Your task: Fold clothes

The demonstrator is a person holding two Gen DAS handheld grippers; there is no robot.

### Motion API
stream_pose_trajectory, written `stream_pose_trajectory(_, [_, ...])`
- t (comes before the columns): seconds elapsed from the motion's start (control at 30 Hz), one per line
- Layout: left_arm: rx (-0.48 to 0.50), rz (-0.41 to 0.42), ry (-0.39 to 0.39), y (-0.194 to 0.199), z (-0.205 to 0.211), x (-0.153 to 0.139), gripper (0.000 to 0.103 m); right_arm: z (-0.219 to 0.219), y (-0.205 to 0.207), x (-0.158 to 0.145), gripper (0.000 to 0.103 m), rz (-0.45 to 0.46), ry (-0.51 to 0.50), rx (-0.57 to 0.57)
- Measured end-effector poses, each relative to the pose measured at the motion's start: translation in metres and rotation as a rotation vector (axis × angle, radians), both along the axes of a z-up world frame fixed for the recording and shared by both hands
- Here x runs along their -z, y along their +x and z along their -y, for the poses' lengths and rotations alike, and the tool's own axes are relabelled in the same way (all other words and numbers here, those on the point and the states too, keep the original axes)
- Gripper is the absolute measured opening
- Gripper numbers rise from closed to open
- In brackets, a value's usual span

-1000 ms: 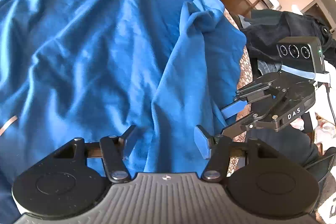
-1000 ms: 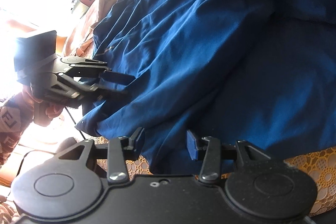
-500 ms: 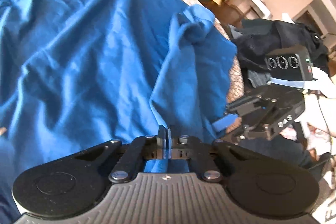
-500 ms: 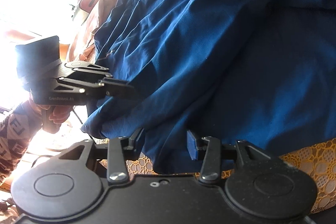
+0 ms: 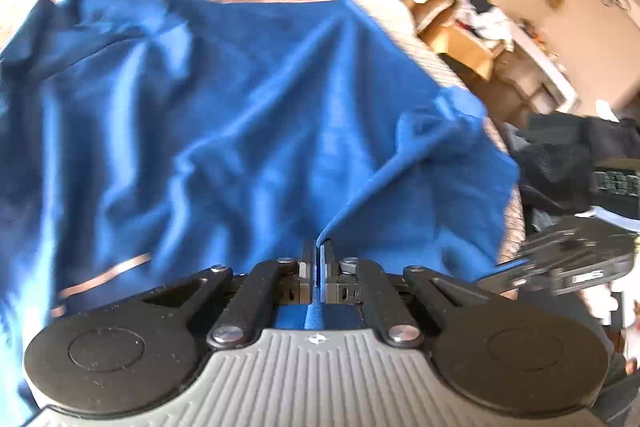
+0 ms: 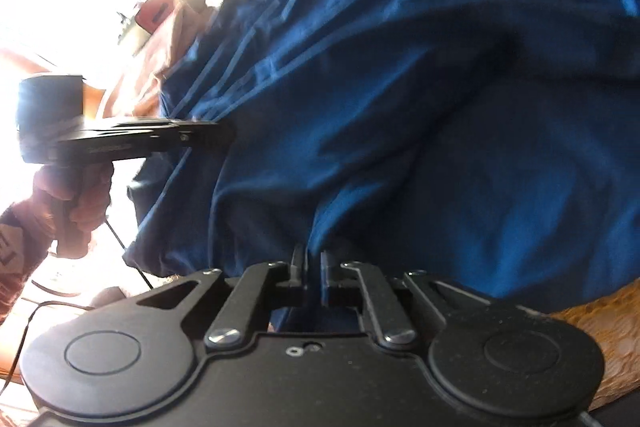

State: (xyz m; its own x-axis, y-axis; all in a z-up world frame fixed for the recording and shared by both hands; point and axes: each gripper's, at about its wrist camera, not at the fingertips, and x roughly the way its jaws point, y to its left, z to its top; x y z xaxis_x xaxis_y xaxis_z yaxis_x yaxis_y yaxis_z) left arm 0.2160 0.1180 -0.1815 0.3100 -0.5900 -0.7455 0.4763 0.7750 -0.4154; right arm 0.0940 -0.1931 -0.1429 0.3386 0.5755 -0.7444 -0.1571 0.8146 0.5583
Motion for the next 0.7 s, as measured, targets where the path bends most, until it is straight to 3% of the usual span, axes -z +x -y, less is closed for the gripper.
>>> stream_pose_trajectory(0.1, [-0.031, -0.035, 0.012, 0.005, -0.006, 0.010, 0.000, 0.004, -0.002, -0.007, 0.103, 0.027, -0.018, -0.006])
stream_pose_trajectory(0.17, [0.003, -0.042, 0.030, 0.002, 0.001, 0.012, 0.000, 0.001, -0.002, -0.004, 0.103, 0.017, -0.031, -0.021])
stream_pose_trajectory(0.27, [0.034, -0.005, 0.076, -0.004, 0.011, 0.006, 0.001, -0.010, 0.004, -0.001, 0.103, 0.004, -0.073, -0.062])
stream_pose_trajectory(0.37, [0.035, 0.026, 0.099, -0.010, 0.008, -0.003, 0.006, -0.005, 0.009, -0.012, 0.103, 0.049, -0.133, -0.064])
stream_pose_trajectory(0.53, [0.078, 0.089, 0.117, -0.033, -0.002, -0.026, 0.026, 0.047, 0.027, -0.029, 0.103, 0.100, -0.214, 0.086])
stream_pose_trajectory(0.7, [0.210, 0.094, 0.105, -0.068, 0.005, -0.036, 0.029, 0.108, 0.048, -0.036, 0.103, 0.119, -0.297, 0.274])
